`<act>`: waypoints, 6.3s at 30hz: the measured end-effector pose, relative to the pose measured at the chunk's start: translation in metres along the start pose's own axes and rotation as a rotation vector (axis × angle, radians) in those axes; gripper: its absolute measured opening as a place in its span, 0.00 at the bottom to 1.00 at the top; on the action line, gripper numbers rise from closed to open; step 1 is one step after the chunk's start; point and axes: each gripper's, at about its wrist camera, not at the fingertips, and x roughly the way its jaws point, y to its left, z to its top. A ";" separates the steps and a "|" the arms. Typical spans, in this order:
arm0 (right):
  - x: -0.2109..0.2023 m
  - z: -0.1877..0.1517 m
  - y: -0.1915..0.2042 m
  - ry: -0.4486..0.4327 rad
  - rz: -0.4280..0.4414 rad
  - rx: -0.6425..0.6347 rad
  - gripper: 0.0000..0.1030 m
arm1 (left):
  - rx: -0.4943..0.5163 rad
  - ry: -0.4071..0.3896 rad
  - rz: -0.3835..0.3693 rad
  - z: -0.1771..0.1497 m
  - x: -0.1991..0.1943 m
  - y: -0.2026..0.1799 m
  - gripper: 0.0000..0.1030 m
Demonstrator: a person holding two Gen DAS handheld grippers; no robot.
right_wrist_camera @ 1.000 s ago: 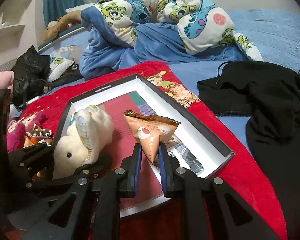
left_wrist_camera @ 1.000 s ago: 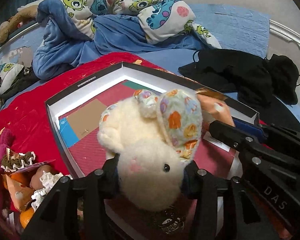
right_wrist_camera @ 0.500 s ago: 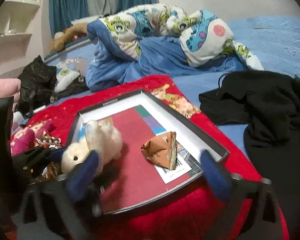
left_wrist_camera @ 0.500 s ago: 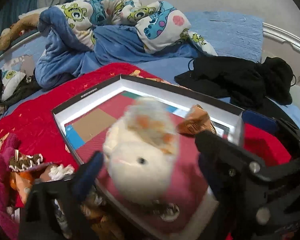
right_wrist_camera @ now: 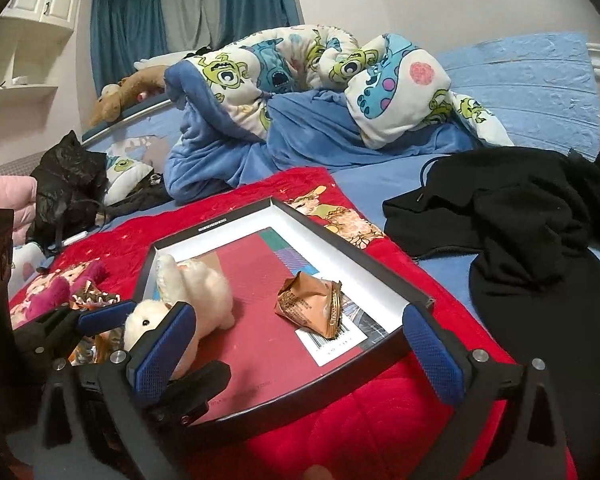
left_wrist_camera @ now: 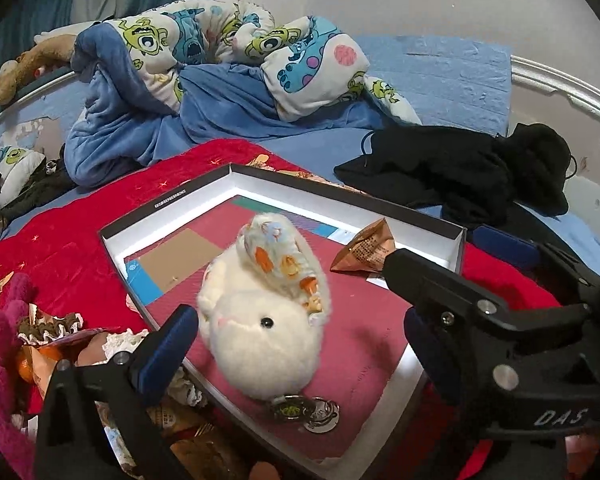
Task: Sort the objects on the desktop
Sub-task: 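Release the bunny into the box with the left tool while the right tool releases the packet, then move both tools back to the pile of toys, then grasp the brown fuzzy hair clip with the left tool while the right tool grasps the cream rope ring, then carry the hair clip with the left tool while the right tool carries the rope ring toward the box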
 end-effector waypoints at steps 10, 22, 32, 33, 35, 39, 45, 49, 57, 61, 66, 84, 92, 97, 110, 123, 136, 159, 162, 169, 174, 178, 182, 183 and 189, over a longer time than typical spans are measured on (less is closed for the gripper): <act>-0.008 0.002 0.001 -0.018 -0.067 0.002 1.00 | -0.011 -0.009 -0.016 -0.001 -0.009 0.000 1.00; -0.042 0.004 0.018 -0.069 -0.040 -0.021 1.00 | -0.006 -0.038 -0.015 -0.009 -0.052 -0.004 1.00; -0.061 -0.002 0.061 -0.035 -0.012 -0.069 1.00 | -0.039 -0.044 0.037 -0.029 -0.100 0.023 1.00; -0.063 -0.002 0.066 -0.036 -0.009 -0.078 1.00 | -0.042 -0.043 0.050 -0.032 -0.104 0.026 1.00; -0.064 -0.004 0.079 -0.028 -0.005 -0.109 1.00 | -0.052 -0.037 0.065 -0.038 -0.114 0.035 1.00; -0.073 -0.008 0.110 -0.030 0.048 -0.161 1.00 | -0.092 -0.030 0.090 -0.050 -0.136 0.055 1.00; -0.086 -0.006 0.151 -0.039 0.110 -0.204 1.00 | -0.149 -0.045 0.157 -0.058 -0.169 0.092 1.00; -0.093 0.002 0.169 -0.068 0.142 -0.183 1.00 | -0.177 -0.055 0.204 -0.061 -0.192 0.123 1.00; -0.101 0.012 0.187 -0.108 0.225 -0.113 1.00 | -0.282 -0.083 0.248 -0.072 -0.225 0.175 1.00; -0.102 0.011 0.192 -0.115 0.272 -0.119 1.00 | -0.303 -0.072 0.267 -0.082 -0.229 0.188 1.00; -0.098 0.004 0.184 -0.115 0.276 -0.082 1.00 | -0.299 -0.046 0.276 -0.095 -0.232 0.196 1.00; -0.054 -0.029 0.160 0.091 0.223 -0.109 0.93 | -0.328 0.055 0.249 -0.121 -0.197 0.196 1.00; -0.041 -0.034 0.157 0.187 0.267 -0.092 0.65 | -0.323 0.095 0.209 -0.123 -0.181 0.195 1.00; -0.031 -0.042 0.162 0.247 0.263 -0.110 0.46 | -0.318 0.110 0.198 -0.124 -0.169 0.194 1.00; 0.000 -0.054 0.157 0.339 0.166 -0.101 0.38 | -0.289 0.168 0.257 -0.123 -0.142 0.196 1.00; 0.010 -0.059 0.152 0.378 0.191 -0.042 0.14 | -0.343 0.111 0.230 -0.128 -0.151 0.205 0.86; 0.004 -0.057 0.161 0.367 0.207 -0.064 0.13 | -0.335 0.052 0.240 -0.126 -0.173 0.201 0.53; -0.011 -0.043 0.156 0.315 0.271 -0.017 0.13 | -0.381 0.049 0.242 -0.132 -0.207 0.197 0.53; -0.014 -0.042 0.156 0.310 0.275 -0.020 0.13 | -0.373 0.046 0.247 -0.130 -0.212 0.194 0.53; -0.023 -0.037 0.145 0.285 0.271 -0.001 0.13 | -0.344 0.040 0.247 -0.120 -0.225 0.184 0.35; -0.031 -0.033 0.136 0.268 0.274 0.019 0.13 | -0.312 0.068 0.247 -0.116 -0.218 0.175 0.31; -0.037 -0.033 0.130 0.261 0.265 0.019 0.13 | -0.326 0.088 0.244 -0.120 -0.213 0.174 0.30; -0.045 -0.031 0.122 0.247 0.268 0.028 0.13 | -0.353 0.082 0.230 -0.118 -0.220 0.175 0.29; -0.047 -0.030 0.120 0.243 0.271 0.030 0.13 | -0.348 0.084 0.233 -0.118 -0.221 0.173 0.29; -0.063 -0.025 0.102 0.213 0.275 0.059 0.13 | -0.338 0.081 0.226 -0.112 -0.231 0.157 0.29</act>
